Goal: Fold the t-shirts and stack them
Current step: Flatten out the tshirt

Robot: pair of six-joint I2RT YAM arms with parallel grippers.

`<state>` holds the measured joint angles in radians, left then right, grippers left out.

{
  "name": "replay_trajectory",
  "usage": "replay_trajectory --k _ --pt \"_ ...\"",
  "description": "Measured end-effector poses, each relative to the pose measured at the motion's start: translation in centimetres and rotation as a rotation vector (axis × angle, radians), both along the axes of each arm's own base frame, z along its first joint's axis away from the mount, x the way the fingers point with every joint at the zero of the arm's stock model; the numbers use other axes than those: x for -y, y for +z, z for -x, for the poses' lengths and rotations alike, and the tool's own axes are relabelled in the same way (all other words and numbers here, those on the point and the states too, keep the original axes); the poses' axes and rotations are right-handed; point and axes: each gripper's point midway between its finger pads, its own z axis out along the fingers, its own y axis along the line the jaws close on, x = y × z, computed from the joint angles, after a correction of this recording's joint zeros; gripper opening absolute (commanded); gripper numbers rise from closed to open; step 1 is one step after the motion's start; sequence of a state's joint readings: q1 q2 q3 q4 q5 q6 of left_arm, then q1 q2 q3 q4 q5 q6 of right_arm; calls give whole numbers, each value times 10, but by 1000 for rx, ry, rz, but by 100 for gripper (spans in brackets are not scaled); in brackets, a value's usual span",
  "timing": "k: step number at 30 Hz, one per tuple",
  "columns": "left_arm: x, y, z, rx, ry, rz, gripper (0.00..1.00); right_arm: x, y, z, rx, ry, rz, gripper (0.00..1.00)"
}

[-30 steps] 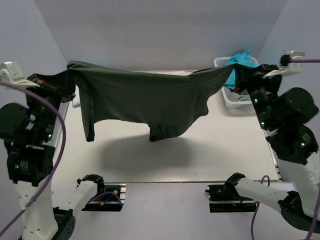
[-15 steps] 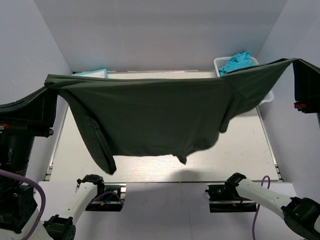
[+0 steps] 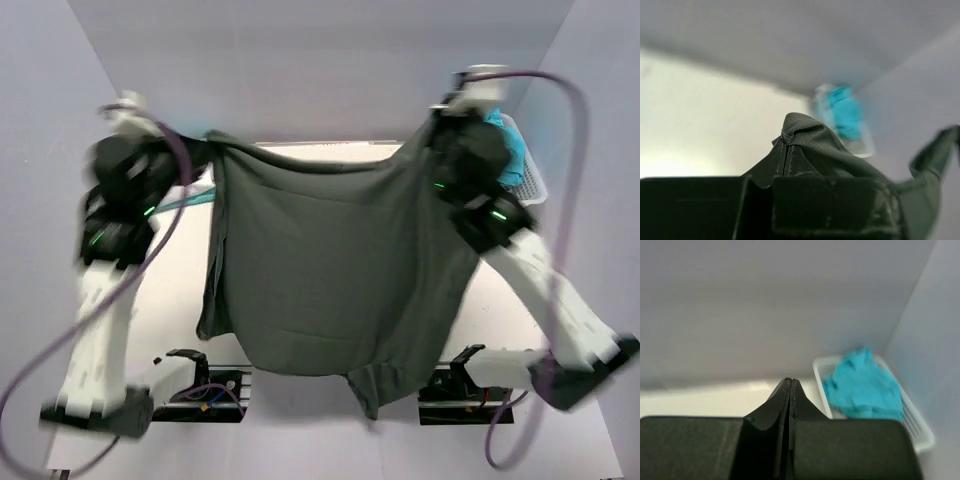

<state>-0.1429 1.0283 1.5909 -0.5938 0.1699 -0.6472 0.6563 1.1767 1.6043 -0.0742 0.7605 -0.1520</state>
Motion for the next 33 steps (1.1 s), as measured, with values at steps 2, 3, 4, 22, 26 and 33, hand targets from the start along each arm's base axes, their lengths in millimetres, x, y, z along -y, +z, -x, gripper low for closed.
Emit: replay_trajectory --k 2,3,4,22,26,33 --pt "0 -80 -52 -216 43 -28 2 -15 -71 -48 -149 -37 90 0" --pt "-1 -128 -74 -334 68 -50 15 -18 -109 -69 -227 -51 119 0" --pt "-2 -174 -92 -445 93 -75 30 -16 -143 -87 -299 -65 135 0" --pt "-29 -382 -188 -1016 235 -373 100 -43 -358 -181 -874 131 26 90" --pt "-22 -387 -149 -1050 175 -380 100 -40 -329 -135 -861 165 -89 90" --pt "0 -387 -126 -1024 107 -411 100 -24 -399 -48 -1097 120 -220 90"
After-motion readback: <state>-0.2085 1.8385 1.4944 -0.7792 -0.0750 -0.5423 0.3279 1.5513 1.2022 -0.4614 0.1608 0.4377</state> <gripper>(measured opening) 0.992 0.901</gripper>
